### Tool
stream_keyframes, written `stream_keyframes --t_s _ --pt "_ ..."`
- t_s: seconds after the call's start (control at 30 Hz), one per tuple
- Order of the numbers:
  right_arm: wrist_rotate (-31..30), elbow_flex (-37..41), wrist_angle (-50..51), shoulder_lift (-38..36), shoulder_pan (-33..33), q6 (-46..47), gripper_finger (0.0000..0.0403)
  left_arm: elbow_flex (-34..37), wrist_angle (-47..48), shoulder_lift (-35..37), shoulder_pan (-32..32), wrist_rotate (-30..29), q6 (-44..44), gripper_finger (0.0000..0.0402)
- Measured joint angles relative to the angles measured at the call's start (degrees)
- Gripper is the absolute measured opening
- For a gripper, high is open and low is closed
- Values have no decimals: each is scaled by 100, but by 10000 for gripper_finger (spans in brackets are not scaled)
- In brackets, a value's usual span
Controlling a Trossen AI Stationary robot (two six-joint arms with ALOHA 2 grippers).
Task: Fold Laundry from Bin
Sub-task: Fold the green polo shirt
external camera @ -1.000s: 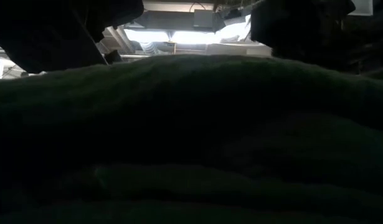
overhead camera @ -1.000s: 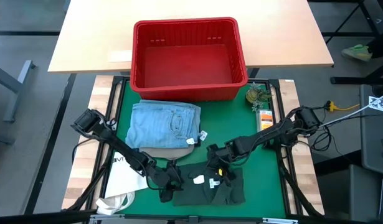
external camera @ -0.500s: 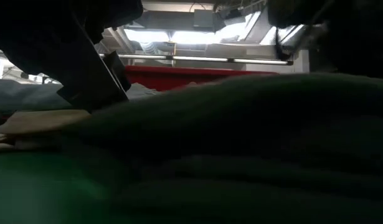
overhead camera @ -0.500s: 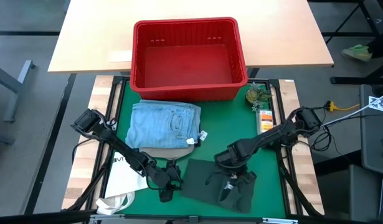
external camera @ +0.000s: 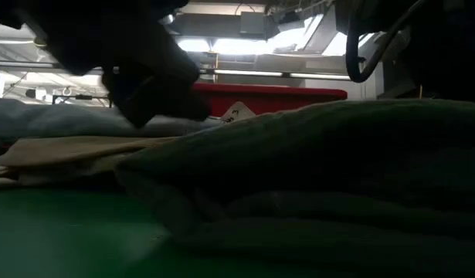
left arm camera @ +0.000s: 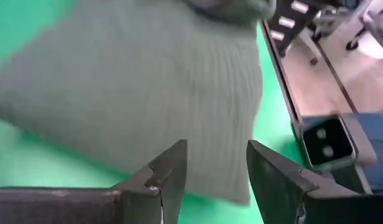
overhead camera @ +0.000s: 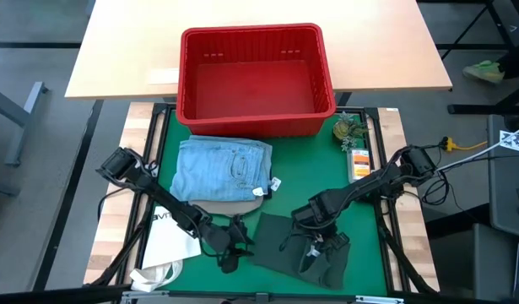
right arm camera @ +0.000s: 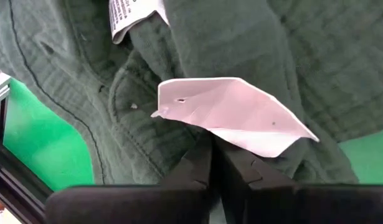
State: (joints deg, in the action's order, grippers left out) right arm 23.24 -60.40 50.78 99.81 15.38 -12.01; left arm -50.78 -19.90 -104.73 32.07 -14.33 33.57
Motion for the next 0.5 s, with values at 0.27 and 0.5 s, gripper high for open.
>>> stream_keyframes --t_s 0.27,0.5 --pt "-11 2 -27 0 0 17 22 0 -1096 -310 -345 -570 -772 159" --pt "-20 4 -563 0 0 20 26 -326 -2194 -1187 -662 -196 -937 159"
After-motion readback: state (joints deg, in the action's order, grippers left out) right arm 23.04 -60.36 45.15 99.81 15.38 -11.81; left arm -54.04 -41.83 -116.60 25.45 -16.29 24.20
